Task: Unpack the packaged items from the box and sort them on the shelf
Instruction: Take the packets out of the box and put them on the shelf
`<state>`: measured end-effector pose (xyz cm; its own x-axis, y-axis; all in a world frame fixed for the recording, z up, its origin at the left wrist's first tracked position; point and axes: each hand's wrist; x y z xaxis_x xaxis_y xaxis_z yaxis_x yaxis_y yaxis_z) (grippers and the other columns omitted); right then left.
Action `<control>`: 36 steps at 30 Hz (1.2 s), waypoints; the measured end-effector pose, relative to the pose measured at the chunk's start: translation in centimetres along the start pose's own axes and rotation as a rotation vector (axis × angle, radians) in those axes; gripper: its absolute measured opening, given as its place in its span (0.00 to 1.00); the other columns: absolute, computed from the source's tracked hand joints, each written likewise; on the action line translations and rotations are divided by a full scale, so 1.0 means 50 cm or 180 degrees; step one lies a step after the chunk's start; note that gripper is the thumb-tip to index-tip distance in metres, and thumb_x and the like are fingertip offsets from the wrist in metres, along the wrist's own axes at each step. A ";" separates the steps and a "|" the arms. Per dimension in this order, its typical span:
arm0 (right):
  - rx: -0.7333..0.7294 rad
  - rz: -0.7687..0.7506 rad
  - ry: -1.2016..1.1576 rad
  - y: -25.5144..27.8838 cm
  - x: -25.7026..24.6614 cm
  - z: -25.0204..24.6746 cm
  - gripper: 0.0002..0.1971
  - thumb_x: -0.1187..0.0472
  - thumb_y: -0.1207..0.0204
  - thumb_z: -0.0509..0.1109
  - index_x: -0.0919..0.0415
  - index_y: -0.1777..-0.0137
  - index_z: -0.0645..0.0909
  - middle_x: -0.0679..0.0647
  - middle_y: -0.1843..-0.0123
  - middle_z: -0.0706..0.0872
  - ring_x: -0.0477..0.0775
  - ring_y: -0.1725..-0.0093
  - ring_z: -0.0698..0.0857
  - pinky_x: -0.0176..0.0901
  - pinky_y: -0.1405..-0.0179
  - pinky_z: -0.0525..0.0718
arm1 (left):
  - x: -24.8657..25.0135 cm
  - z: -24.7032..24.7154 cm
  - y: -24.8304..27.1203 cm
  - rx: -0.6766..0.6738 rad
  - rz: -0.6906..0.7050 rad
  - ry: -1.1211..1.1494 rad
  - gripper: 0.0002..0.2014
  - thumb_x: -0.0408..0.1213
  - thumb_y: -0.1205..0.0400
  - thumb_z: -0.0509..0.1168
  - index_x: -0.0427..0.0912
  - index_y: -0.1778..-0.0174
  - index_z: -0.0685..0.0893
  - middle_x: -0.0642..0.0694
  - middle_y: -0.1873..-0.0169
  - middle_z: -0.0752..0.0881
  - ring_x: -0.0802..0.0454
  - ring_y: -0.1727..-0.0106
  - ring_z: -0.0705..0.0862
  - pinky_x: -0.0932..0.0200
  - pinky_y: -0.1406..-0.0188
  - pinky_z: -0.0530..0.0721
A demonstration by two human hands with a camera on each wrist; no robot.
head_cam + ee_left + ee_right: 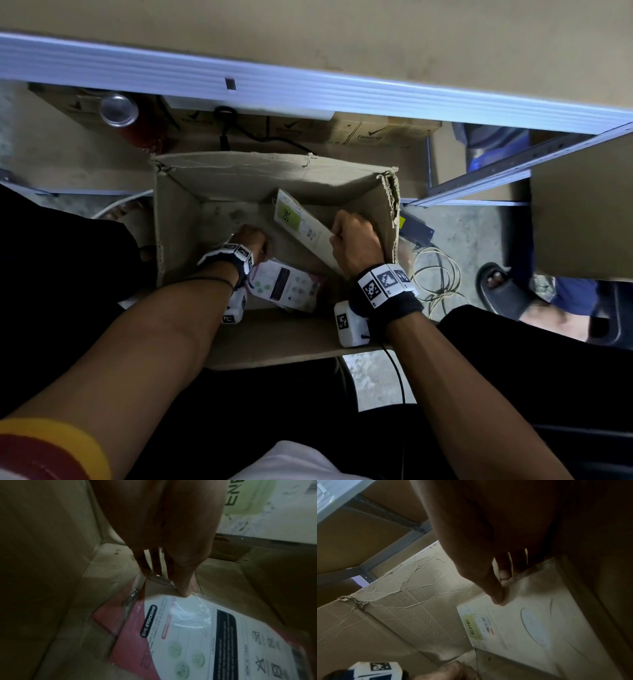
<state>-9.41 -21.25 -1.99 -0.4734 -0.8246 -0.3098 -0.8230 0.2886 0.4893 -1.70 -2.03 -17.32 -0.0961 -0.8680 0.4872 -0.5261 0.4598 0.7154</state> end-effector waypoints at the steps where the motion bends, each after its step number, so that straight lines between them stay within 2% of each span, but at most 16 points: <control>1: -0.0008 -0.0001 0.0007 0.001 0.000 0.000 0.06 0.64 0.21 0.69 0.62 0.46 0.79 0.61 0.41 0.82 0.64 0.39 0.81 0.52 0.44 0.81 | 0.003 0.001 -0.002 0.0051 -0.0009 -0.0025 0.07 0.29 0.19 0.66 0.31 0.59 0.89 0.35 0.53 0.90 0.40 0.53 0.90 0.48 0.52 0.91; 3: -0.0026 0.0000 0.0017 0.001 -0.002 0.001 0.07 0.64 0.21 0.69 0.62 0.45 0.79 0.61 0.41 0.82 0.63 0.39 0.81 0.54 0.44 0.82 | 0.006 -0.002 0.005 0.0066 -0.0032 -0.0157 0.07 0.33 0.20 0.67 0.36 0.59 0.90 0.37 0.50 0.90 0.38 0.47 0.89 0.46 0.46 0.89; 5: -0.0030 0.0004 0.0014 0.002 -0.003 0.002 0.07 0.63 0.21 0.69 0.62 0.45 0.79 0.61 0.41 0.82 0.63 0.39 0.82 0.54 0.44 0.82 | 0.011 -0.007 0.012 -0.0084 0.0018 -0.0405 0.07 0.35 0.20 0.66 0.40 0.60 0.89 0.40 0.51 0.90 0.39 0.47 0.89 0.46 0.44 0.88; 8: -0.0039 -0.0014 0.0021 0.002 -0.003 0.004 0.06 0.64 0.20 0.69 0.62 0.45 0.79 0.60 0.41 0.82 0.62 0.39 0.82 0.54 0.45 0.83 | 0.016 -0.011 0.019 -0.0264 0.0005 -0.0639 0.09 0.35 0.20 0.63 0.43 0.61 0.88 0.43 0.52 0.89 0.40 0.50 0.88 0.46 0.44 0.88; 12: -0.0073 -0.0023 0.0025 0.002 -0.002 0.004 0.06 0.64 0.21 0.68 0.63 0.46 0.79 0.61 0.41 0.83 0.63 0.40 0.82 0.57 0.44 0.83 | 0.014 -0.012 0.024 -0.0526 -0.0062 -0.0871 0.09 0.39 0.18 0.61 0.42 0.55 0.86 0.42 0.53 0.88 0.41 0.53 0.87 0.47 0.45 0.87; 16: -0.0083 -0.0050 0.0035 0.002 -0.003 0.006 0.07 0.64 0.21 0.68 0.63 0.45 0.79 0.61 0.40 0.82 0.64 0.39 0.81 0.53 0.44 0.82 | 0.011 -0.012 0.031 -0.0591 -0.0078 -0.1111 0.09 0.43 0.17 0.60 0.46 0.52 0.85 0.44 0.50 0.87 0.41 0.50 0.87 0.49 0.44 0.86; 21: -0.0058 -0.0027 0.0111 0.005 -0.013 0.004 0.08 0.62 0.21 0.69 0.60 0.44 0.78 0.59 0.39 0.83 0.62 0.39 0.82 0.51 0.45 0.82 | 0.024 -0.018 0.044 -0.0490 -0.0057 -0.1127 0.07 0.39 0.20 0.66 0.45 0.48 0.85 0.40 0.43 0.87 0.41 0.45 0.87 0.47 0.39 0.85; 24: 0.0091 -0.0116 0.0200 0.009 -0.030 -0.007 0.08 0.61 0.21 0.70 0.58 0.43 0.78 0.57 0.39 0.82 0.63 0.39 0.82 0.52 0.44 0.82 | 0.052 -0.021 0.056 -0.0382 0.0062 -0.1019 0.15 0.40 0.20 0.70 0.41 0.38 0.84 0.37 0.37 0.85 0.38 0.39 0.85 0.43 0.36 0.84; 28: 0.0316 -0.0412 0.0425 0.017 -0.051 -0.030 0.11 0.63 0.21 0.69 0.58 0.40 0.80 0.56 0.38 0.82 0.62 0.37 0.82 0.52 0.41 0.81 | 0.099 -0.032 0.084 -0.0237 0.0230 -0.1042 0.21 0.37 0.22 0.73 0.37 0.34 0.81 0.34 0.37 0.85 0.35 0.39 0.85 0.39 0.38 0.84; 30: 0.0450 -0.0531 0.0598 0.022 -0.058 -0.046 0.12 0.64 0.22 0.70 0.59 0.39 0.81 0.57 0.37 0.84 0.61 0.36 0.82 0.51 0.40 0.82 | 0.124 -0.044 0.105 -0.0179 0.0350 -0.1191 0.18 0.35 0.23 0.74 0.34 0.39 0.83 0.33 0.41 0.87 0.35 0.41 0.87 0.42 0.41 0.85; 33: 0.0573 -0.0667 0.0738 0.031 -0.070 -0.075 0.12 0.68 0.24 0.70 0.60 0.42 0.82 0.60 0.41 0.86 0.62 0.41 0.86 0.51 0.43 0.84 | 0.163 -0.058 0.140 -0.0023 0.0485 -0.1525 0.11 0.32 0.23 0.73 0.30 0.48 0.88 0.33 0.48 0.90 0.35 0.45 0.89 0.48 0.51 0.85; 36: 0.0606 -0.0776 0.0728 0.044 -0.080 -0.105 0.11 0.71 0.26 0.69 0.57 0.47 0.80 0.60 0.46 0.87 0.64 0.46 0.87 0.51 0.49 0.82 | 0.195 -0.077 0.184 0.0071 0.0555 -0.1883 0.12 0.33 0.22 0.74 0.30 0.46 0.89 0.35 0.45 0.89 0.35 0.42 0.88 0.49 0.52 0.82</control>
<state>-7.69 -19.85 4.61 -0.1919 -0.9613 -0.1979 -0.9565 0.1381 0.2568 -4.24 -5.52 -4.08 -0.6314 -0.7402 0.2310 -0.4773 0.6058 0.6366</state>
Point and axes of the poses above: each hand's wrist, its own y-axis away from the middle knuckle, its own z-axis out of the palm, x = y × z
